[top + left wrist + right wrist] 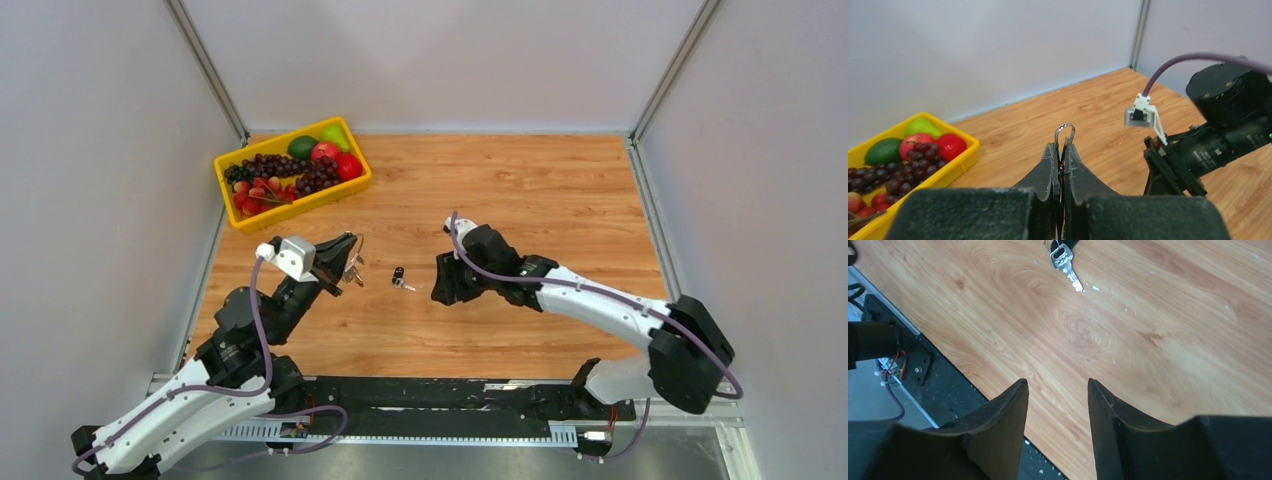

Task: Put the keys on the keyring

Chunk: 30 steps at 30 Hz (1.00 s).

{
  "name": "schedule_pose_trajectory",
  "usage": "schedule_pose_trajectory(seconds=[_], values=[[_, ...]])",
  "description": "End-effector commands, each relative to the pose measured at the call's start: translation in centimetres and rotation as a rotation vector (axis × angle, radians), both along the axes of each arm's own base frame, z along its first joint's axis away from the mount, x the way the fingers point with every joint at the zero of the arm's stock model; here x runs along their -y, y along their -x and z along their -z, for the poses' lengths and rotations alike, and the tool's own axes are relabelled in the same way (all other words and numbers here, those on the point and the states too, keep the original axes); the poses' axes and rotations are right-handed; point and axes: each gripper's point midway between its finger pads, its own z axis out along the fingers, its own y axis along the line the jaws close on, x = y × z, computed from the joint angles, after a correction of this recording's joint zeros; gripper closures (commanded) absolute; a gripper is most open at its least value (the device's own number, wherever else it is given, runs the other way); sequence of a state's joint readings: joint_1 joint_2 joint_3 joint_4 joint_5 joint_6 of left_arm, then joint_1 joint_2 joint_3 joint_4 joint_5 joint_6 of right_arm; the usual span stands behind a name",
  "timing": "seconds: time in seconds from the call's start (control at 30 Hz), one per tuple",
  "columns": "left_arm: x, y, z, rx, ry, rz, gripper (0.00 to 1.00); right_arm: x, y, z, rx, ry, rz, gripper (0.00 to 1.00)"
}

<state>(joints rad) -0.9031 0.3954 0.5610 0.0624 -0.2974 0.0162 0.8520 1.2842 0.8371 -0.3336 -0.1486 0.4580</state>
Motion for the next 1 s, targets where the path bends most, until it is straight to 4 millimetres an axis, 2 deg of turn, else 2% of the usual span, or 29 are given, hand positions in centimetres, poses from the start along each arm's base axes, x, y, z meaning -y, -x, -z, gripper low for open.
schedule_pose_trajectory(seconds=[0.0, 0.13, 0.27, 0.47, 0.6, 0.7, 0.83, 0.97], values=[[-2.2, 0.0, -1.3, -0.033, 0.005, -0.079, 1.00, -4.5, -2.9, -1.8, 0.125, -0.099, -0.095, 0.49], [-3.6, 0.3, -1.1, -0.075, -0.007, -0.124, 1.00, -6.6, -4.4, -0.7, 0.152, -0.085, -0.157, 0.45], [-5.7, 0.6, -0.8, -0.101, -0.018, -0.191, 1.00, -9.3, -5.0, -0.1, 0.093, -0.108, -0.180, 0.41], [-7.5, 1.1, -0.6, -0.105, -0.014, -0.233, 1.00, -12.9, -6.8, 0.8, 0.170, -0.053, -0.225, 0.36], [-7.9, 1.5, -0.7, -0.095, -0.012, -0.231, 1.00, -13.3, -8.7, 2.7, 0.320, 0.052, -0.352, 0.34], [-8.3, 1.8, -0.9, -0.078, 0.002, -0.228, 1.00, -13.5, -8.6, 3.8, 0.444, 0.107, -0.540, 0.33], [-8.7, 2.1, -0.8, -0.063, 0.026, -0.230, 1.00, -13.0, -9.3, 4.2, 0.587, 0.165, -0.702, 0.30], [-8.6, 2.2, -0.4, -0.056, 0.036, -0.218, 1.00, -13.1, -9.3, 4.1, 0.643, 0.120, -0.838, 0.29]])
